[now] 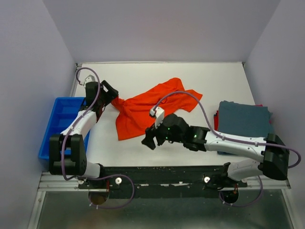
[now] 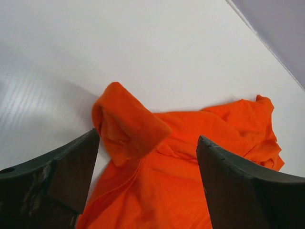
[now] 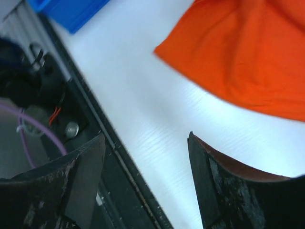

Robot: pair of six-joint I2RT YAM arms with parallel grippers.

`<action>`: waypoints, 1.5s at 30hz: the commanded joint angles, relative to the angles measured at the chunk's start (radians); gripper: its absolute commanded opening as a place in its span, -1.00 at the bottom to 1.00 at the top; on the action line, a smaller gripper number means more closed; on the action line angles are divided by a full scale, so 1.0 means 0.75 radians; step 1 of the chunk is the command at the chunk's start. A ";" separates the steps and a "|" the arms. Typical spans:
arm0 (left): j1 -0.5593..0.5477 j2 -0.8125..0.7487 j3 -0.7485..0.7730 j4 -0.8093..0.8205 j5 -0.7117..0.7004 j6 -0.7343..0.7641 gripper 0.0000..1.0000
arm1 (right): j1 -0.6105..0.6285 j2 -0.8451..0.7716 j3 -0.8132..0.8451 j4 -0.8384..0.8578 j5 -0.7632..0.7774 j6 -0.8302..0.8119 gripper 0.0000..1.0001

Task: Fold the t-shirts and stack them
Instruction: Move the tshirt to the center of the board

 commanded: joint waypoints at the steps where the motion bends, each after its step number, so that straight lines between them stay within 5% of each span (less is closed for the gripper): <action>1: 0.035 -0.100 -0.032 -0.033 -0.098 0.053 0.87 | -0.176 -0.084 -0.025 -0.065 0.215 0.068 0.48; 8: 0.019 -0.176 0.015 -0.529 -0.297 -0.133 0.67 | -0.377 -0.041 -0.005 -0.210 0.429 0.213 -0.08; 17: -0.274 -0.323 -0.169 -0.867 -0.402 -0.334 0.47 | -0.395 0.008 -0.119 -0.108 0.575 0.344 0.07; 35: -0.405 -0.477 -0.499 -0.704 -0.328 -0.540 0.19 | -0.400 -0.035 -0.246 0.007 0.577 0.391 0.09; 45: -0.407 -0.468 -0.570 -0.534 -0.283 -0.561 -0.39 | -0.400 -0.043 -0.250 0.011 0.589 0.395 0.09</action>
